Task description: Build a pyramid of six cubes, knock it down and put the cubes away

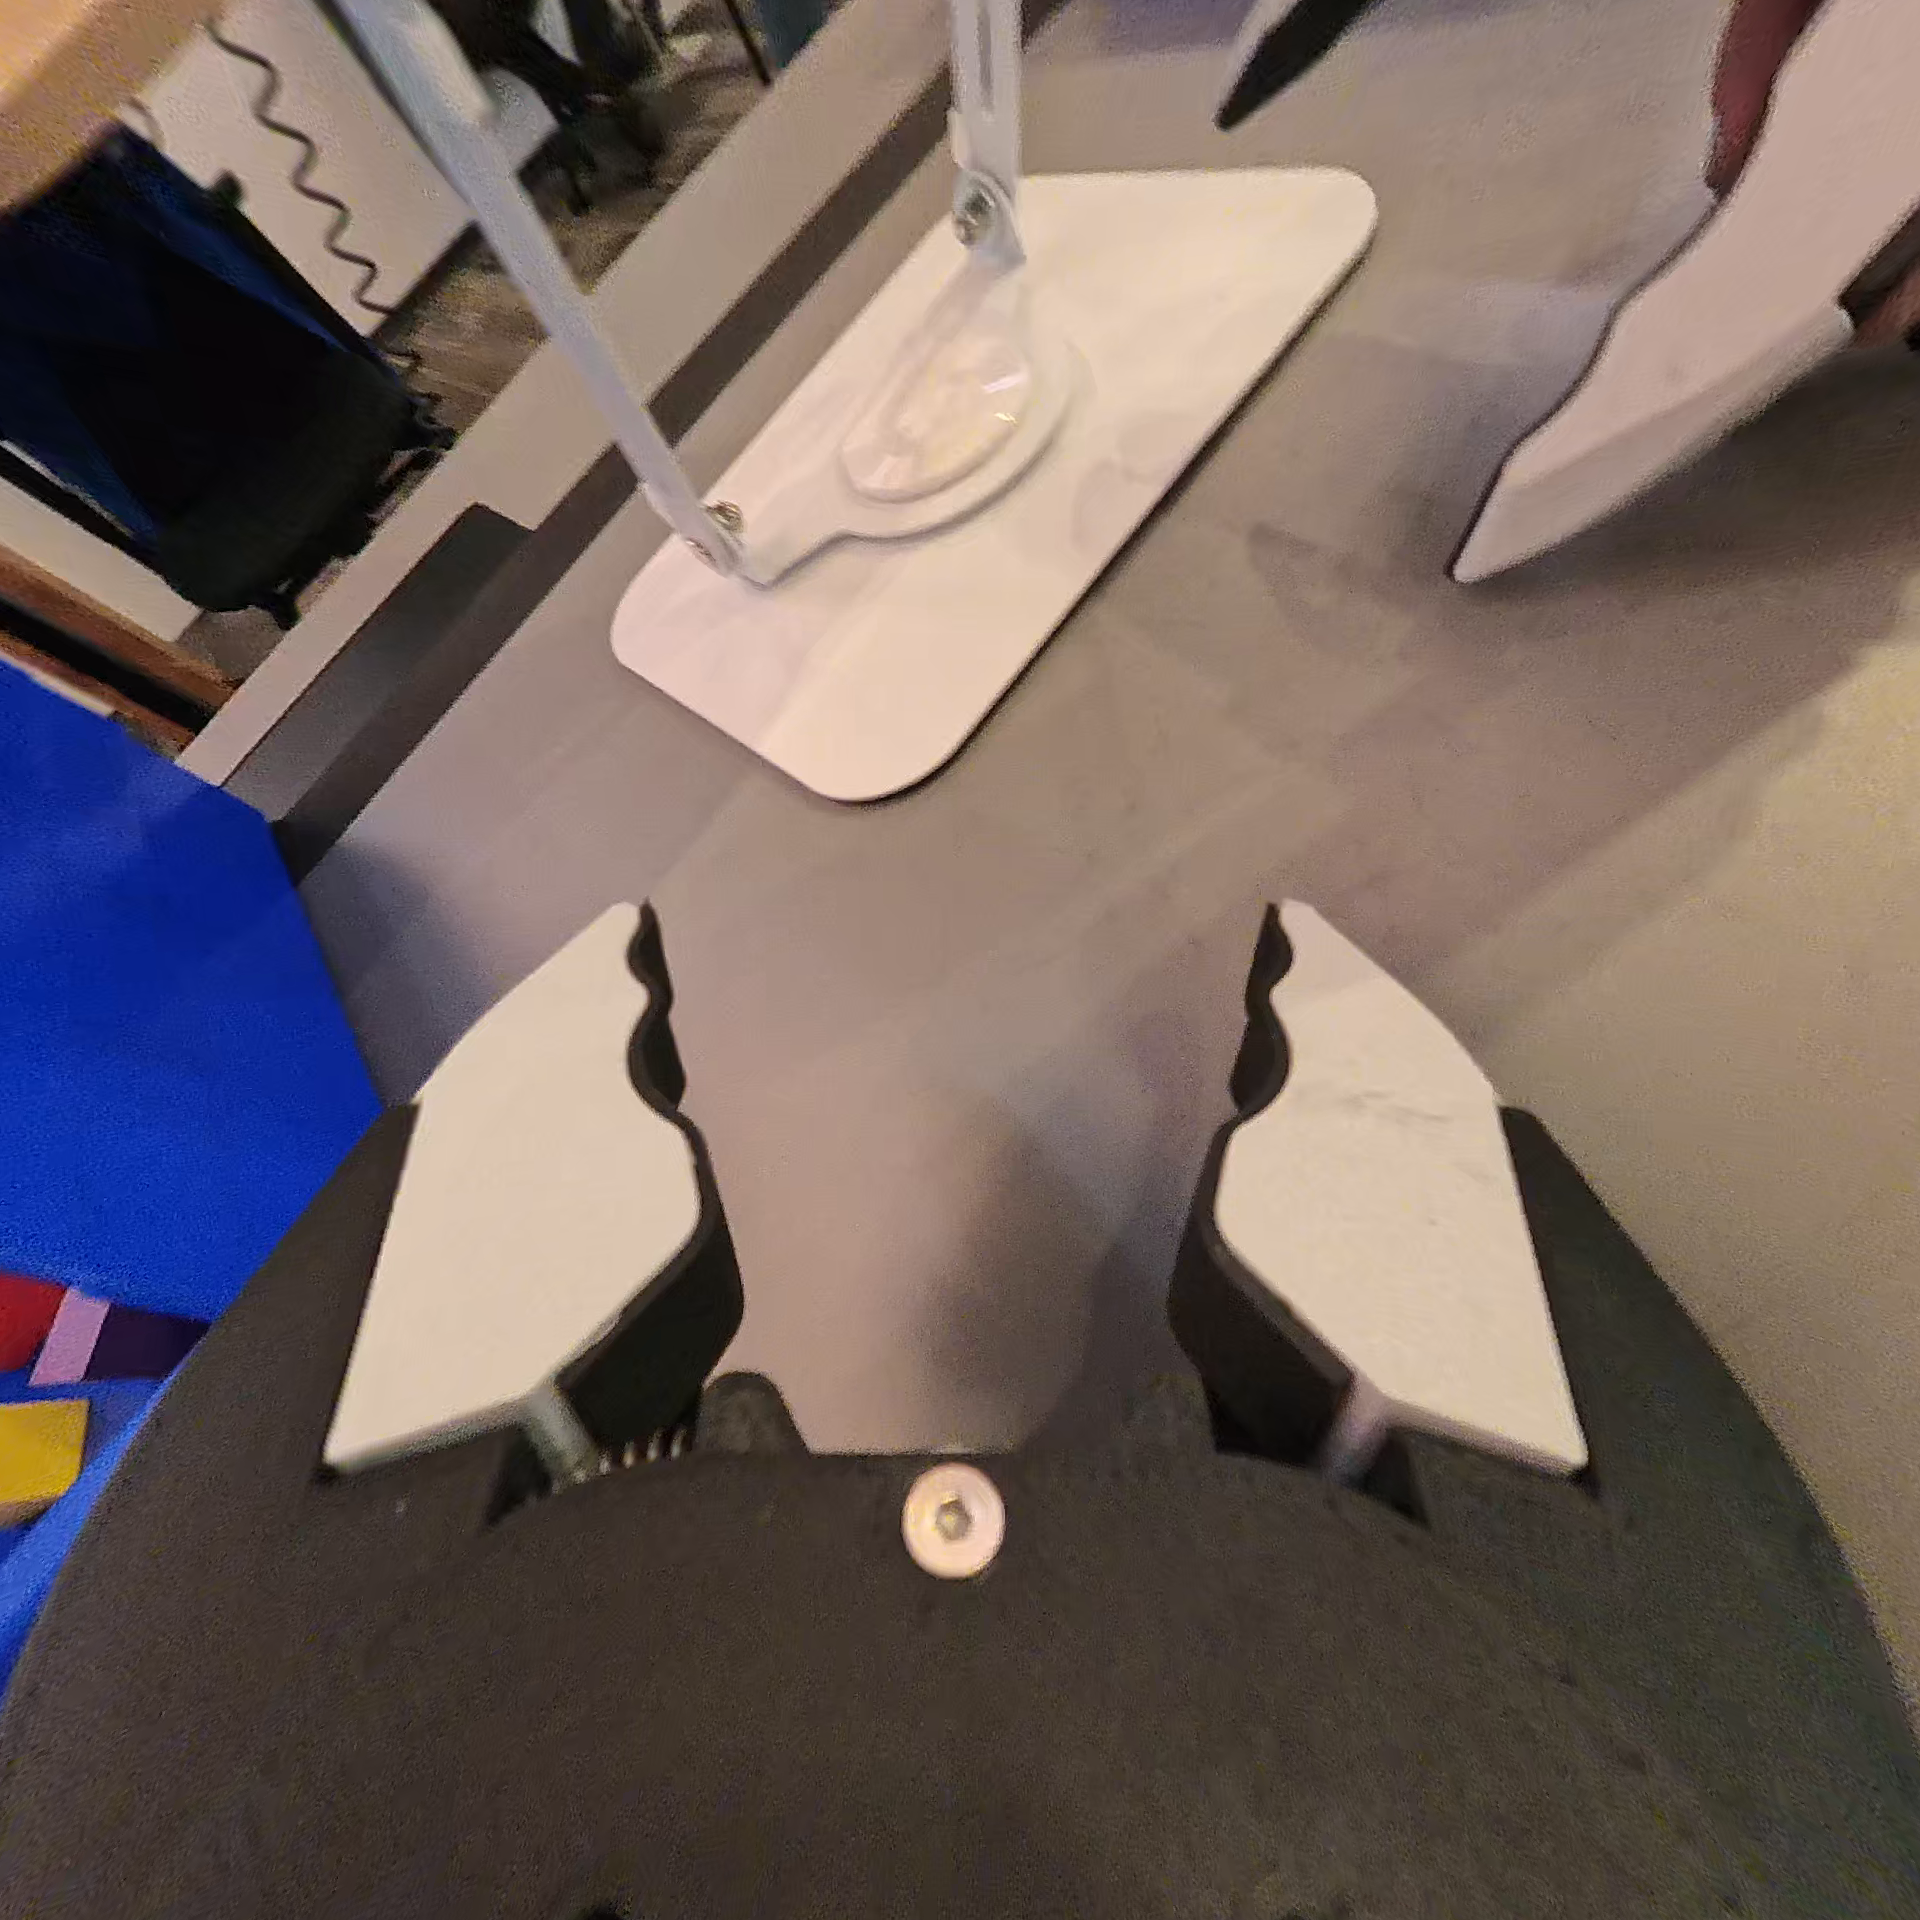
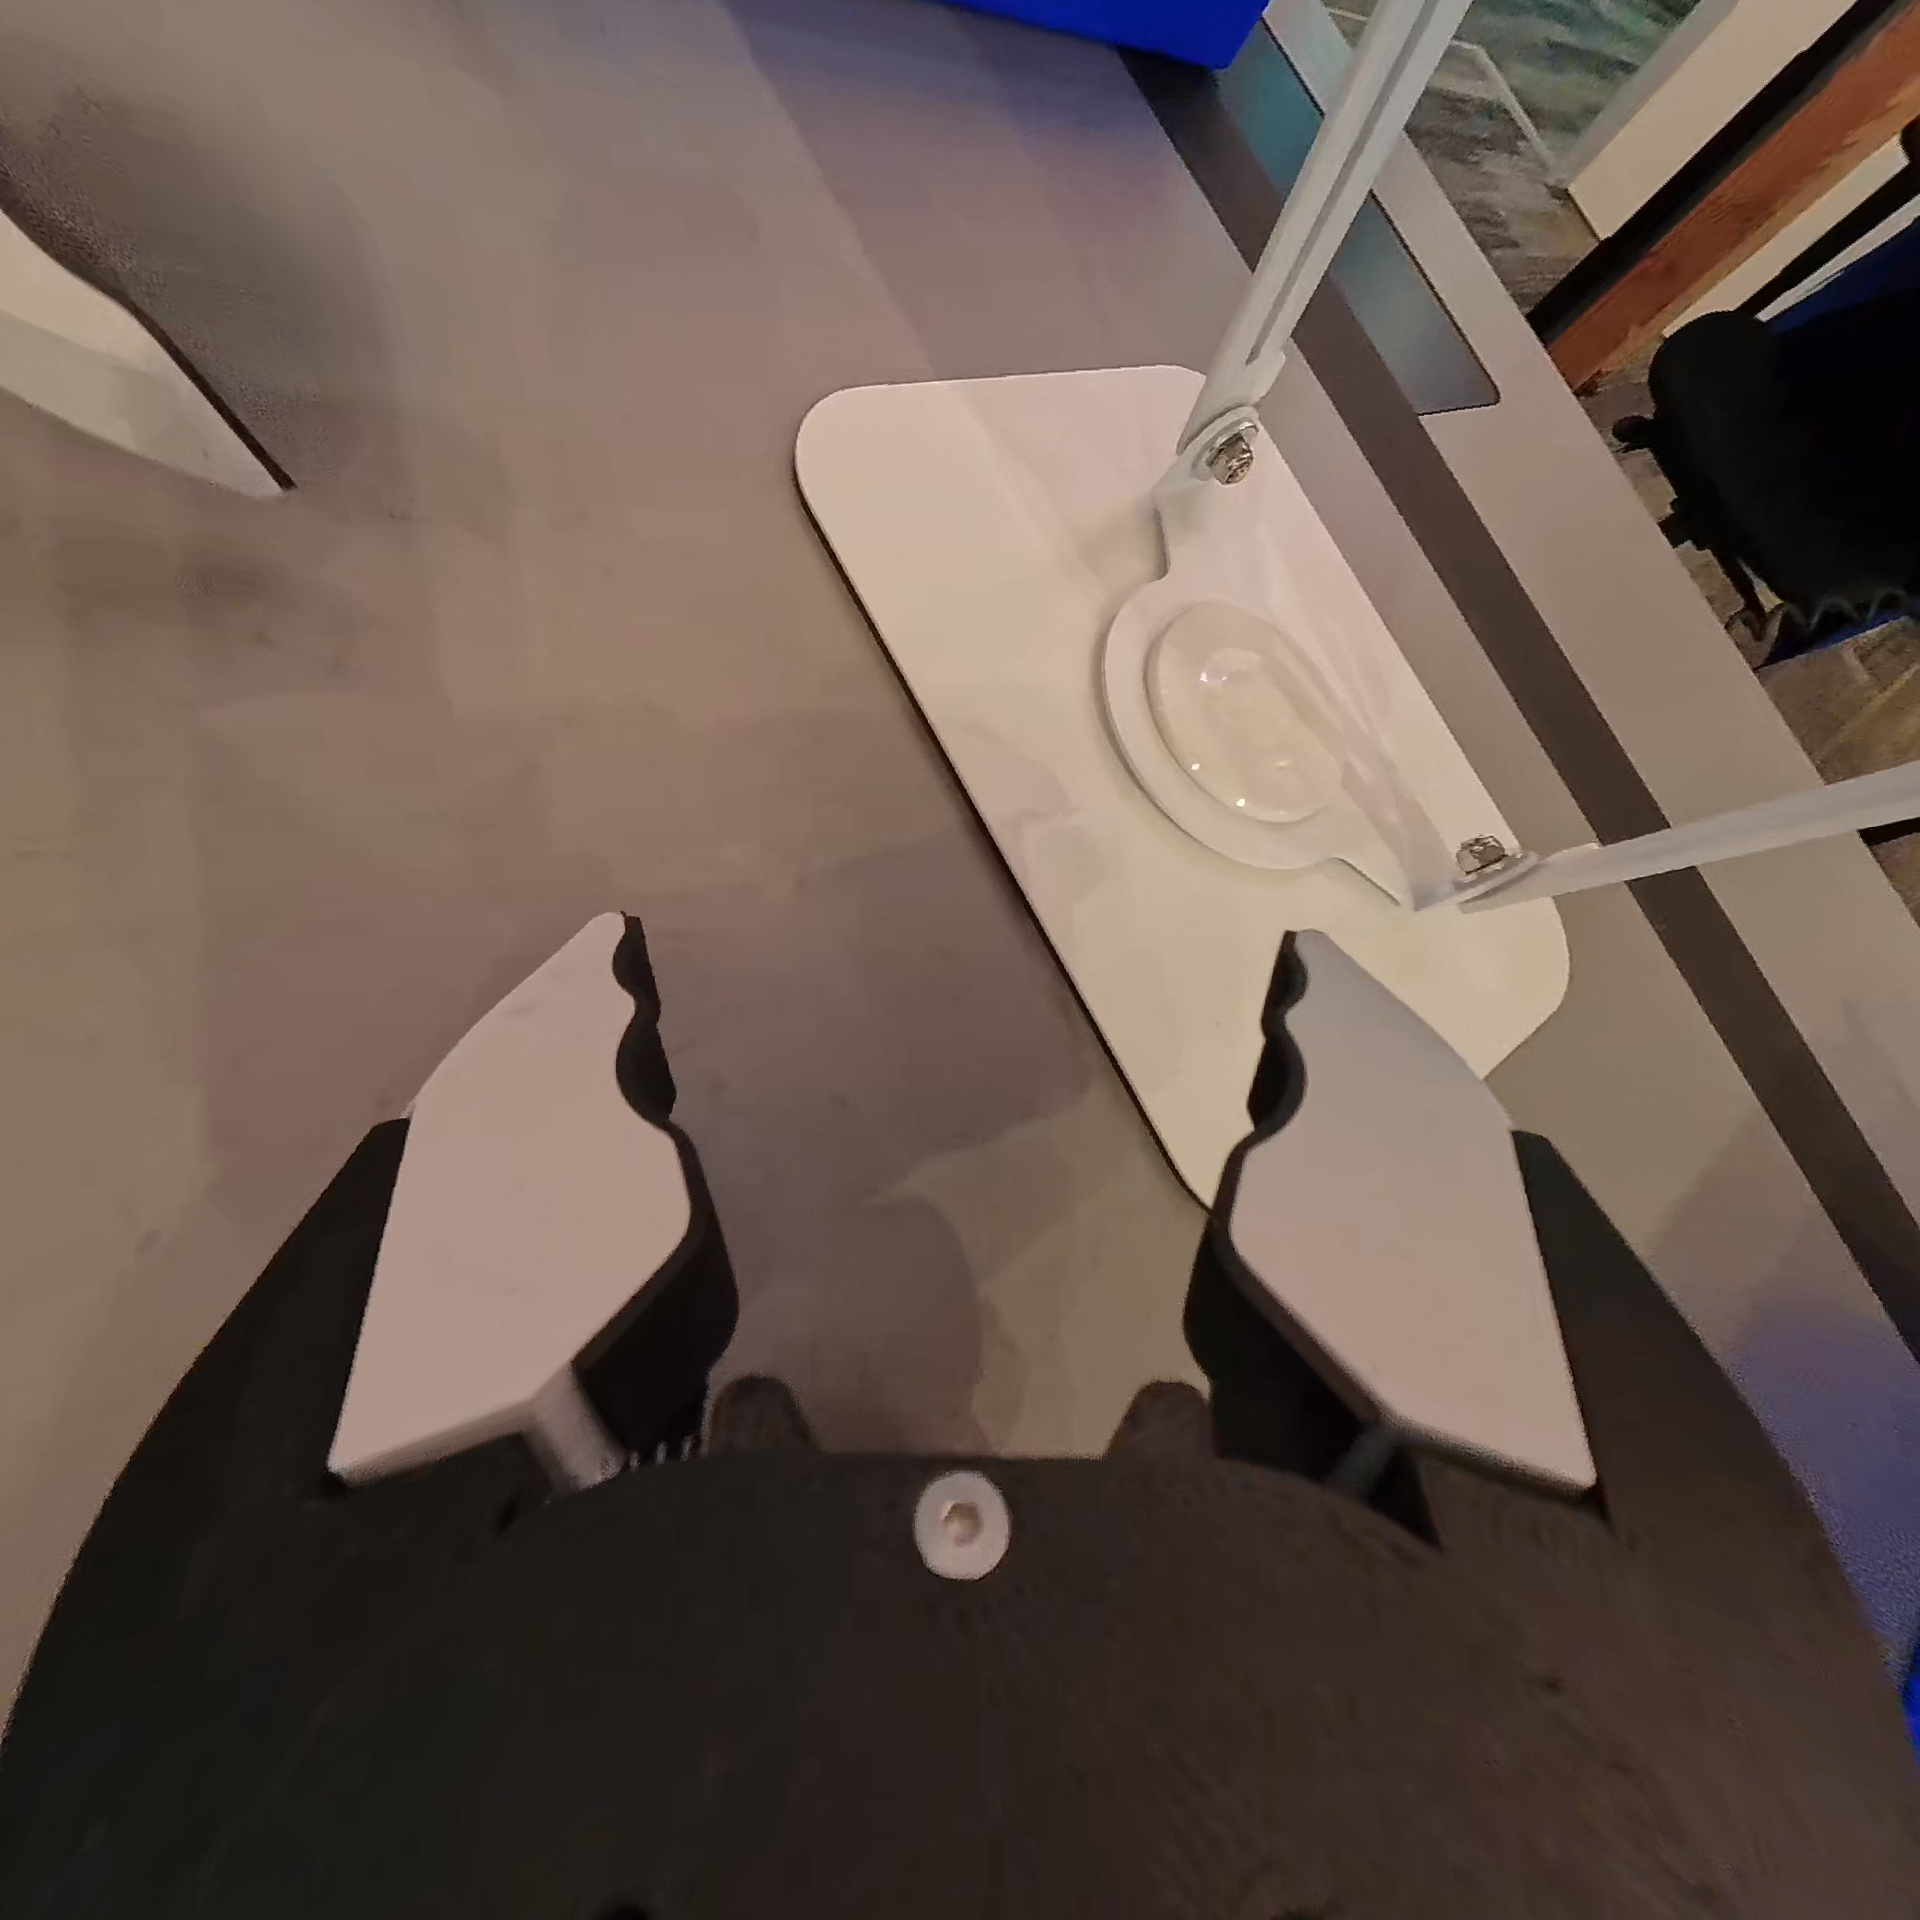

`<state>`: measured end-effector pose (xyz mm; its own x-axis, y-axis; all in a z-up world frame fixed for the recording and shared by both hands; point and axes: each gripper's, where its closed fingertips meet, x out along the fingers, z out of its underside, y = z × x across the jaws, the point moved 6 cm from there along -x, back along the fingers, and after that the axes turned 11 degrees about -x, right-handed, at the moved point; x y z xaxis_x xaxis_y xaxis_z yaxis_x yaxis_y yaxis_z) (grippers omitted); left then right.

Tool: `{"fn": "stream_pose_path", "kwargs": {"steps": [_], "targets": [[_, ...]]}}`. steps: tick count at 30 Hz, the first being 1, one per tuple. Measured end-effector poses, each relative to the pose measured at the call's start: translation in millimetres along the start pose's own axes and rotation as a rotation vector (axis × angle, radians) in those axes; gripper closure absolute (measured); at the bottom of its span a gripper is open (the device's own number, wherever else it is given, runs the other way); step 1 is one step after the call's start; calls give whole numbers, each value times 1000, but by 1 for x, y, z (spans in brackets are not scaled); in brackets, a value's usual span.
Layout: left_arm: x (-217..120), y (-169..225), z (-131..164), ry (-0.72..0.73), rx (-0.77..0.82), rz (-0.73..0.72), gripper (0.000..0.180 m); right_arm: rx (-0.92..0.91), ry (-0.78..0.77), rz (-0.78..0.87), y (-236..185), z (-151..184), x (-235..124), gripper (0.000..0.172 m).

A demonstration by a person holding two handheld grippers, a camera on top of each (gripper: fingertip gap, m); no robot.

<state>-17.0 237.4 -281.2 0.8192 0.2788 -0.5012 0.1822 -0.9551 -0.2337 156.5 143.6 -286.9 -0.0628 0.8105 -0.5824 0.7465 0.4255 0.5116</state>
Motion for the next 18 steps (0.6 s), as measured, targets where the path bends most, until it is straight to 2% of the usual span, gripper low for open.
{"fn": "stream_pose_path", "kwargs": {"steps": [1,2,4,5,7,9,18], "targets": [[2,4,2,-24,26,17,81,5,2,-14,-1,0,0,65],[3,8,4,-48,55,37,88,12,5,-33,-2,0,0,70],[2,17,5,-64,77,96,114,32,13,-67,-5,0,1,74],[2,18,5,-65,79,99,117,37,16,-71,-5,0,1,74],[2,17,5,-72,61,99,112,35,18,-70,-5,-1,2,73],[2,14,5,-77,35,88,98,35,22,-74,-6,-2,2,72],[2,14,6,-80,28,93,92,51,22,-83,-6,-2,4,68]]}}
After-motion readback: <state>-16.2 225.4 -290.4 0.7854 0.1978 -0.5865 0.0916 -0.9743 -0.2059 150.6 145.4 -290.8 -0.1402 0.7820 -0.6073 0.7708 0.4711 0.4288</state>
